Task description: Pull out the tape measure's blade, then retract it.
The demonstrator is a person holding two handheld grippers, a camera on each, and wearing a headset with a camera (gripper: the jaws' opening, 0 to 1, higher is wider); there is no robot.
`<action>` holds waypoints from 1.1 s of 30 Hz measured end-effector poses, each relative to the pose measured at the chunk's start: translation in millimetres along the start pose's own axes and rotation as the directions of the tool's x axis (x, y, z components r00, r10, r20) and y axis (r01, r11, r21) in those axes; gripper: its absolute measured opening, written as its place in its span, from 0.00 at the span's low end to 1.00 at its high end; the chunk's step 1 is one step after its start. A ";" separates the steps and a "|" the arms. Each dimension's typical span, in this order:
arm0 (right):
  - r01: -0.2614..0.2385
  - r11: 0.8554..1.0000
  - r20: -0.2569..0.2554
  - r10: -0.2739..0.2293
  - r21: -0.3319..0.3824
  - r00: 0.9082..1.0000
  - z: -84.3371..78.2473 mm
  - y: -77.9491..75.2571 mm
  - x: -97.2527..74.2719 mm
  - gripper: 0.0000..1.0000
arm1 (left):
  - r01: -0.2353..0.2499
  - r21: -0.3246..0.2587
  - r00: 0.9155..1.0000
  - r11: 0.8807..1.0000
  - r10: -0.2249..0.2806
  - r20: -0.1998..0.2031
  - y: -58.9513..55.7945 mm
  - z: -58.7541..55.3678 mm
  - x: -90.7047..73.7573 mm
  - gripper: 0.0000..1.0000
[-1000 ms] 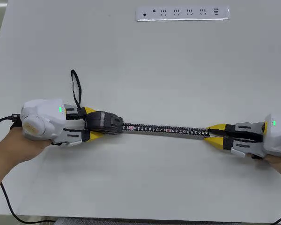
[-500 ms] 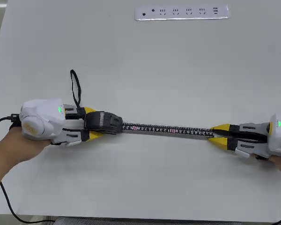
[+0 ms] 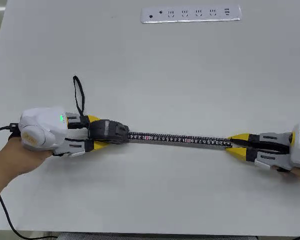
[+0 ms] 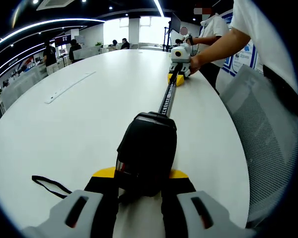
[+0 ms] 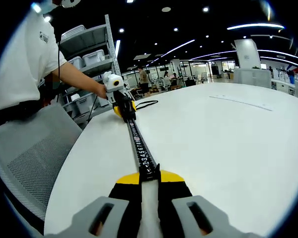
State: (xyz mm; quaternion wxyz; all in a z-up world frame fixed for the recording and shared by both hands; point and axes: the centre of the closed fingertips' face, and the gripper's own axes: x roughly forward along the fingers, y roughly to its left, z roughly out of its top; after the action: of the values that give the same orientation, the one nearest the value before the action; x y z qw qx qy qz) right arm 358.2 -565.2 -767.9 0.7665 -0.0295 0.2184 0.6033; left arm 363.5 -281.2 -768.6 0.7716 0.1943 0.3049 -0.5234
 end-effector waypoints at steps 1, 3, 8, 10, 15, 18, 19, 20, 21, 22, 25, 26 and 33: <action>0.000 1.000 0.001 0.000 0.000 1.000 0.2 0.1 0.0 0.09 | -0.001 0.000 1.000 1.000 0.001 0.000 -0.1 0.0 -0.1 0.29; -0.002 1.000 -0.003 0.002 -0.007 1.000 0.3 1.2 0.4 0.10 | -0.003 0.002 1.000 1.000 0.003 0.000 -0.2 0.2 -0.1 0.29; 0.001 1.000 -0.010 -0.001 -0.003 1.000 0.5 3.5 0.4 0.11 | -0.001 0.011 1.000 1.000 0.001 -0.002 -0.3 0.2 0.1 0.29; 0.005 1.000 -0.016 -0.006 -0.009 1.000 0.9 3.7 1.2 0.11 | 0.000 0.010 1.000 1.000 0.000 -0.001 -0.3 0.2 0.1 0.30; 0.013 1.000 -0.038 -0.014 -0.027 0.999 -1.3 6.5 1.9 0.12 | -0.001 0.026 1.000 1.000 0.001 -0.005 -0.2 0.0 0.2 0.30; 0.011 0.999 -0.069 -0.015 -0.051 0.998 -1.9 7.1 2.9 0.12 | -0.002 0.027 1.000 1.000 0.002 -0.009 -0.4 0.0 0.4 0.30; 0.011 0.998 -0.075 -0.015 -0.055 0.997 -2.1 7.5 3.0 0.12 | -0.004 0.026 1.000 1.000 0.004 -0.010 -0.5 -0.1 0.3 0.30; 0.011 0.998 -0.079 -0.016 -0.059 0.997 -1.7 7.6 3.6 0.12 | -0.006 0.029 1.000 1.000 0.007 -0.012 -0.4 0.0 0.3 0.30; 0.011 0.998 -0.080 -0.015 -0.059 0.997 -2.0 7.6 3.4 0.12 | -0.008 0.029 1.000 1.000 0.008 -0.013 -0.4 0.0 0.2 0.30; 0.011 0.998 -0.081 -0.016 -0.061 0.997 -2.4 7.7 3.4 0.12 | -0.010 0.029 1.000 1.000 0.010 -0.014 -0.3 0.0 0.2 0.31; 0.013 0.997 -0.087 -0.020 -0.076 0.996 -2.7 7.5 3.8 0.12 | -0.012 0.028 1.000 1.000 0.013 -0.016 -0.2 0.0 0.0 0.31; 0.015 0.997 -0.087 -0.022 -0.074 0.996 -2.8 6.9 4.0 0.12 | -0.012 0.027 1.000 1.000 0.013 -0.016 -0.1 0.1 0.0 0.31; 0.018 0.996 -0.087 -0.026 -0.084 0.996 -2.1 4.1 4.7 0.13 | -0.014 0.024 1.000 1.000 0.015 -0.016 0.4 -0.6 0.1 0.31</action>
State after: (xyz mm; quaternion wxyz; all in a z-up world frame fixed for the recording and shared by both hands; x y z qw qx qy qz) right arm 354.6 -560.5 -770.6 0.7609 -0.0900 0.2263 0.6015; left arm 363.7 -280.7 -769.1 0.7705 0.2100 0.3034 -0.5198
